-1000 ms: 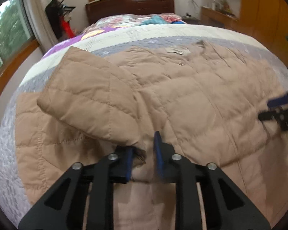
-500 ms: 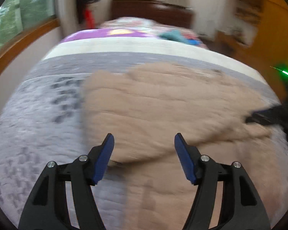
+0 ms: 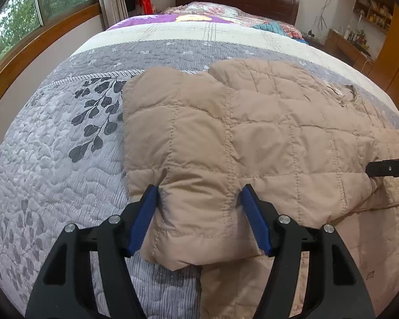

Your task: Fold large clothes

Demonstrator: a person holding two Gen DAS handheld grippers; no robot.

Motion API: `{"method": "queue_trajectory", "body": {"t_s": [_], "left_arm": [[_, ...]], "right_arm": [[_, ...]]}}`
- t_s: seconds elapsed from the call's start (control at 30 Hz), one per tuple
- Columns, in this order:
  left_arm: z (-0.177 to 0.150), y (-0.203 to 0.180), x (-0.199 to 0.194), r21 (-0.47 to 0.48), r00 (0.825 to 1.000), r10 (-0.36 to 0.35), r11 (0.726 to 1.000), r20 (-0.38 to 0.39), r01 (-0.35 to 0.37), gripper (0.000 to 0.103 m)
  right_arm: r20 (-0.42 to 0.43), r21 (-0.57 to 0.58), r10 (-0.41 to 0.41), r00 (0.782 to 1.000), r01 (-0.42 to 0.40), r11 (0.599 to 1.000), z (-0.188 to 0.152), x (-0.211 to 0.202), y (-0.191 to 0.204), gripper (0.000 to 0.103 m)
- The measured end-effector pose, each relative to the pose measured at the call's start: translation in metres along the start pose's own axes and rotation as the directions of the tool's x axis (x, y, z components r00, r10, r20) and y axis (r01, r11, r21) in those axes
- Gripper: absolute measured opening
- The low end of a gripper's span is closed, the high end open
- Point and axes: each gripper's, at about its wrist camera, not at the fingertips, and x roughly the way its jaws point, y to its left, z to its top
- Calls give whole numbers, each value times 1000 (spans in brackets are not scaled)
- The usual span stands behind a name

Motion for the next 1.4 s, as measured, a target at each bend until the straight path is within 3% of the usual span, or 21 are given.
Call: {"method": "queue_trajectory", "body": {"t_s": [0.1,0.23,0.4,0.53,0.7,0.87,1.03,1.17,1.3,1.4], "left_arm": [[3,4,-13,-21,1000,-21,1000,23,21,62],[10,5,-36,-48,996,-44,998,75,48,62],[21,-20,-42,-9,993,-62,998,97,64,61],[26,-47,-32,31,993,-82,996,86,80,60],[26,-79,1,86,998,-54,995,27,52,60],[23,-81,22,86,999,-37,996,-4,38,62],[24,-75,10,69,999,-51,996,-5,51,60],[27,-77,-18,47,994,-95,995,48,93,60],[27,-105,-26,114,994,-86,990,66,78,60],[22,-126,-12,159,997,-71,985,38,64,60]], "right_arm": [[42,-19,-24,999,25,1000,-3,-14,1,6],[121,-33,-116,986,121,992,-10,-52,-8,6],[189,-4,-279,941,285,958,-27,-95,-30,6],[173,49,-360,917,357,933,-37,-107,-62,6],[118,95,-377,919,368,925,-42,-90,-94,6],[61,114,-356,933,348,931,-47,-57,-117,10],[98,134,-351,931,337,932,-55,-71,-120,18],[214,120,-377,901,359,926,-65,-110,-107,19],[221,66,-301,928,293,954,-63,-105,-89,19],[185,52,-315,931,311,949,-58,-81,-83,19]]}}
